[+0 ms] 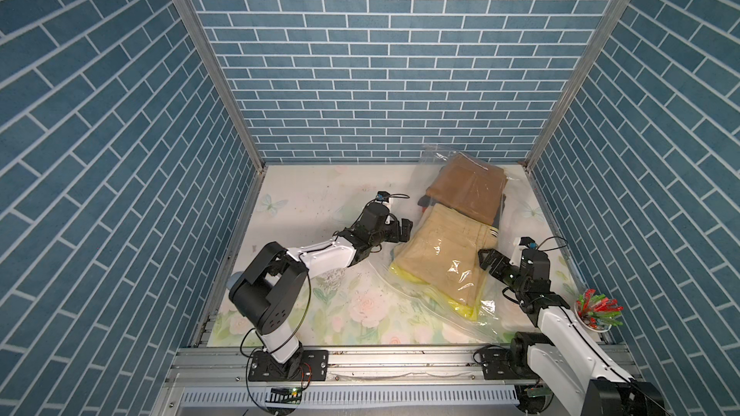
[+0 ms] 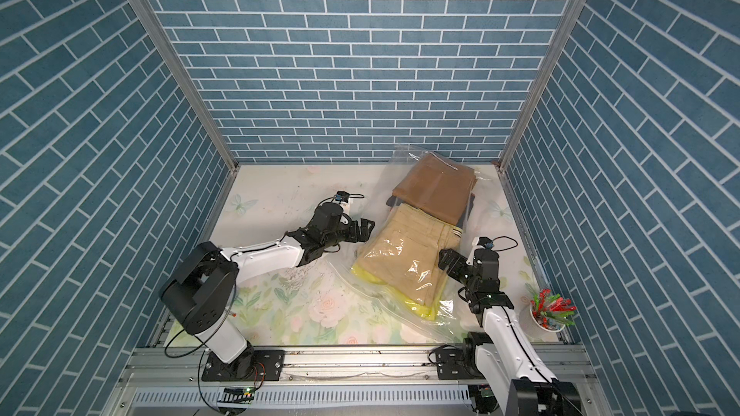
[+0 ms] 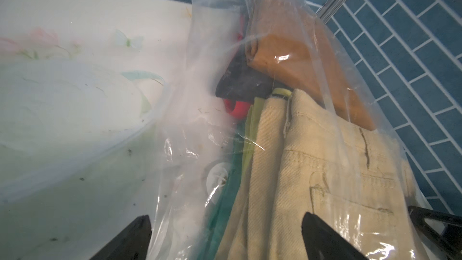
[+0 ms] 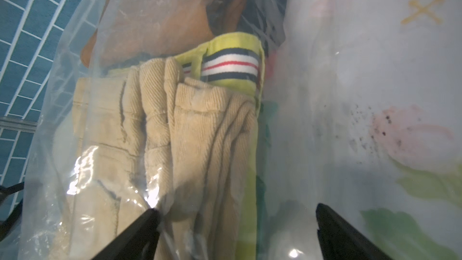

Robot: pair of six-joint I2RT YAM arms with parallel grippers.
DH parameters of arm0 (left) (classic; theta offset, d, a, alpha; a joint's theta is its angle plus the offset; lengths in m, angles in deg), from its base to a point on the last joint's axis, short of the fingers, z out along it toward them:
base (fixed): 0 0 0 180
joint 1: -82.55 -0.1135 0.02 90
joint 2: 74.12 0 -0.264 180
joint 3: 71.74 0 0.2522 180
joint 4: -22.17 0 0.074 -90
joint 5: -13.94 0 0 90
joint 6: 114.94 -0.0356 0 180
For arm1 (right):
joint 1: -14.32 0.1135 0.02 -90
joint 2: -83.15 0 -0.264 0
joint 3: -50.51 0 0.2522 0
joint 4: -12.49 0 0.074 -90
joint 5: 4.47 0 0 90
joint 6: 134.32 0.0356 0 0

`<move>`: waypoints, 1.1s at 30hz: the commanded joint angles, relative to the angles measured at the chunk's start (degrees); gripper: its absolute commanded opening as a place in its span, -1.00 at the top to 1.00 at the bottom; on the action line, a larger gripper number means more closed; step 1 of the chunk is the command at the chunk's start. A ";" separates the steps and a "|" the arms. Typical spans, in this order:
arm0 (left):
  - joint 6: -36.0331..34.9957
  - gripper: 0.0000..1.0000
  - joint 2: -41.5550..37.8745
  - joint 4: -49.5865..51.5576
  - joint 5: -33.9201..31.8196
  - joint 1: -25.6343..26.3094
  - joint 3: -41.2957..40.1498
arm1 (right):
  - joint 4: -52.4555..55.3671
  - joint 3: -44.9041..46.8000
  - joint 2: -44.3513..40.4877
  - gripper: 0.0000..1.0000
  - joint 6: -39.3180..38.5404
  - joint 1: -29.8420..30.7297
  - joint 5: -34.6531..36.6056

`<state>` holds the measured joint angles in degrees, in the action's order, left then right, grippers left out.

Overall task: Take the trousers out of the vacuum bag
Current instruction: Adjust the vacuum bag at the center of the board.

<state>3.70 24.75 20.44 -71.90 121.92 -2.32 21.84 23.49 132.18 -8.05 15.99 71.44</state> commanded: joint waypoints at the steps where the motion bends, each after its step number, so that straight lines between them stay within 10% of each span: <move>1: 2.26 -0.99 3.61 -0.10 -0.31 1.22 3.74 | -2.61 1.69 1.75 -0.99 2.20 1.13 -3.47; 33: 3.17 -0.87 32.25 5.41 0.06 -4.31 36.17 | -29.69 -8.84 34.02 -0.98 13.80 17.44 3.54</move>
<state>7.57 55.11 25.21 -73.93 118.34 30.85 -6.11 17.05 162.50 5.00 31.66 76.97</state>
